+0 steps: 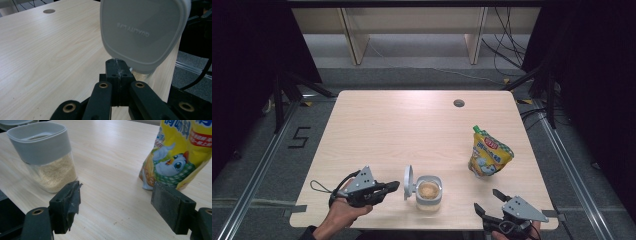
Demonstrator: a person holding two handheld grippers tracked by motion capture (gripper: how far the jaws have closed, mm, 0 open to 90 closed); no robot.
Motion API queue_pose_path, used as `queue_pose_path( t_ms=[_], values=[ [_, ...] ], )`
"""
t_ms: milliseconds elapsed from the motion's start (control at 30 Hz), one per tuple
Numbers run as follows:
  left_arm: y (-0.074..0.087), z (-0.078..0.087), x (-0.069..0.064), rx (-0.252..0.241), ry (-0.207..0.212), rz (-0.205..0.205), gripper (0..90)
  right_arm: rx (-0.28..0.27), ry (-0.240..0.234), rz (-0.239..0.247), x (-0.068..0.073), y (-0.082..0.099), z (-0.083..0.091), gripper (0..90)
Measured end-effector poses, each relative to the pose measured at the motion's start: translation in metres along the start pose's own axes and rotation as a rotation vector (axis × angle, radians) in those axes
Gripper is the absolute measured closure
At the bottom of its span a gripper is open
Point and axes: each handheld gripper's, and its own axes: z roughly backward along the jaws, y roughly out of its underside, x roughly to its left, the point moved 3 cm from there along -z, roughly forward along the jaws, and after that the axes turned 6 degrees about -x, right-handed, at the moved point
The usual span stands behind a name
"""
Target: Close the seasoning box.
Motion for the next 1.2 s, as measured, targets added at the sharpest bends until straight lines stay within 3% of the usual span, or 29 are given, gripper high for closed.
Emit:
queue_pose_path(
  t_ms=[33, 67, 133, 167, 200, 233, 300, 467, 533, 567, 633, 667, 700, 767, 800, 867, 900, 933, 1000, 1133, 1200],
  values=[
    [-0.003, 0.000, 0.001, 0.000, 0.006, -0.022, 89.1, 0.002, 0.005, -0.030, 0.001, 0.000, 0.001, 24.3],
    [-0.005, -0.001, 0.000, -0.006, 0.007, -0.006, 89.1, -0.006, 0.001, -0.003, -0.002, 0.000, 0.000, 24.3],
    [-0.009, 0.000, -0.001, -0.013, 0.015, -0.007, 89.1, 0.001, 0.003, -0.014, -0.001, 0.001, 0.001, 24.4],
    [-0.010, -0.001, -0.002, -0.015, 0.014, 0.014, 89.1, 0.001, 0.001, -0.016, 0.000, 0.001, 0.001, 24.3],
    [-0.012, -0.001, -0.003, -0.012, 0.015, -0.002, 89.1, -0.002, -0.002, 0.009, -0.002, 0.001, -0.001, 24.3],
    [-0.012, -0.002, -0.004, -0.010, 0.015, 0.007, 89.1, -0.003, -0.011, 0.016, -0.001, 0.001, -0.002, 24.2],
    [-0.014, -0.002, -0.003, -0.008, 0.017, -0.027, 89.1, 0.006, -0.013, 0.008, 0.000, 0.001, -0.001, 24.3],
    [-0.015, -0.004, -0.008, -0.005, 0.020, -0.007, 89.1, -0.008, -0.003, -0.006, -0.001, 0.000, 0.000, 24.7],
    [-0.015, -0.004, -0.009, -0.004, 0.031, -0.031, 89.1, -0.011, 0.002, -0.009, -0.002, 0.000, 0.000, 24.7],
    [-0.015, -0.005, -0.010, -0.008, 0.028, -0.010, 89.1, -0.010, 0.012, -0.001, -0.002, 0.001, -0.001, 24.7],
    [-0.015, -0.006, -0.011, -0.006, 0.035, -0.028, 89.0, -0.006, 0.011, -0.005, -0.001, 0.001, 0.000, 24.6],
    [-0.014, -0.006, -0.012, -0.010, 0.037, -0.013, 89.1, 0.000, 0.005, -0.021, 0.001, 0.001, 0.000, 24.6],
    [-0.015, -0.007, -0.012, -0.010, 0.041, -0.025, 89.0, 0.000, -0.004, 0.019, -0.001, 0.000, -0.001, 24.7],
    [-0.016, -0.008, -0.012, -0.012, 0.039, -0.027, 89.0, 0.005, -0.008, 0.009, 0.000, 0.001, -0.001, 24.7],
    [-0.016, -0.009, -0.014, -0.013, 0.040, -0.006, 89.0, 0.005, -0.009, 0.010, 0.000, 0.001, -0.001, 24.6],
    [-0.018, -0.009, -0.013, -0.005, 0.050, -0.037, 89.0, 0.007, -0.009, 0.012, 0.000, 0.001, -0.001, 24.6],
    [-0.018, -0.010, -0.015, -0.008, 0.047, -0.024, 89.0, 0.006, -0.013, 0.006, 0.000, 0.001, -0.001, 24.6],
    [-0.019, -0.010, -0.014, 0.000, 0.054, -0.043, 89.0, 0.006, -0.016, 0.002, 0.000, 0.001, -0.001, 24.6],
    [-0.019, -0.012, -0.015, 0.006, 0.058, -0.035, 89.0, -0.005, -0.005, 0.028, -0.001, 0.001, -0.002, 24.6],
    [-0.022, -0.017, -0.017, 0.001, 0.063, -0.037, 89.0, -0.005, -0.012, 0.009, 0.000, 0.001, -0.002, 24.1],
    [-0.022, -0.020, -0.019, 0.003, 0.067, -0.037, 88.9, -0.002, -0.037, 0.003, 0.001, 0.001, -0.003, 24.1]
  ],
)
